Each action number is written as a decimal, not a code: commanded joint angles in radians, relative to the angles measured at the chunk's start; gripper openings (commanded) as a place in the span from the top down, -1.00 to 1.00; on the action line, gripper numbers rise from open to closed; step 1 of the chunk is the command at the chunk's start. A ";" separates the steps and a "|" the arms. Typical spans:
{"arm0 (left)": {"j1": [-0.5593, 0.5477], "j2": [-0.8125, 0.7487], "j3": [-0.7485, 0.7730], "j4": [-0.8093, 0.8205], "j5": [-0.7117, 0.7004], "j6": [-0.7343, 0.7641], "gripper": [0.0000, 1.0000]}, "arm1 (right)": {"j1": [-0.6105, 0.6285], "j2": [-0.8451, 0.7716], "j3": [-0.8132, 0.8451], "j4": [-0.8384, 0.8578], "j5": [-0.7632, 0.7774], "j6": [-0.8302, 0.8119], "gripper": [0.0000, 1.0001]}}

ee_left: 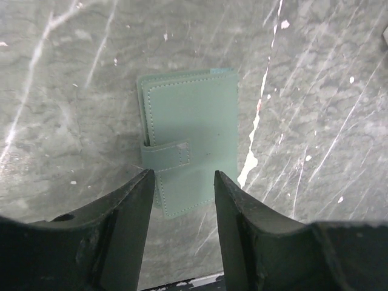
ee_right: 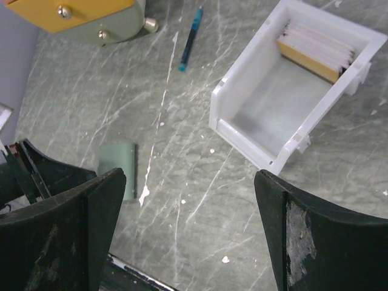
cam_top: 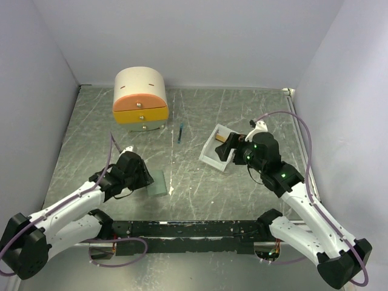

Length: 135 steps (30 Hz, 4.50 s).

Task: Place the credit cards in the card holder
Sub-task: Move the card holder to the center of the board, then pick up the card holder from the center of the board.

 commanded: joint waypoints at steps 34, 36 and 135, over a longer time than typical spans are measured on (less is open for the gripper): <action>-0.004 0.116 -0.082 0.316 0.008 -0.034 -0.14 | 0.143 0.138 -0.045 0.162 -0.131 0.143 -0.44; -0.003 0.132 -0.082 0.348 0.018 -0.028 -0.12 | 0.156 0.140 -0.048 0.169 -0.123 0.144 -0.43; -0.003 -0.343 0.065 0.404 0.568 -0.268 -0.77 | 0.722 -0.096 -0.301 0.749 0.543 0.429 1.00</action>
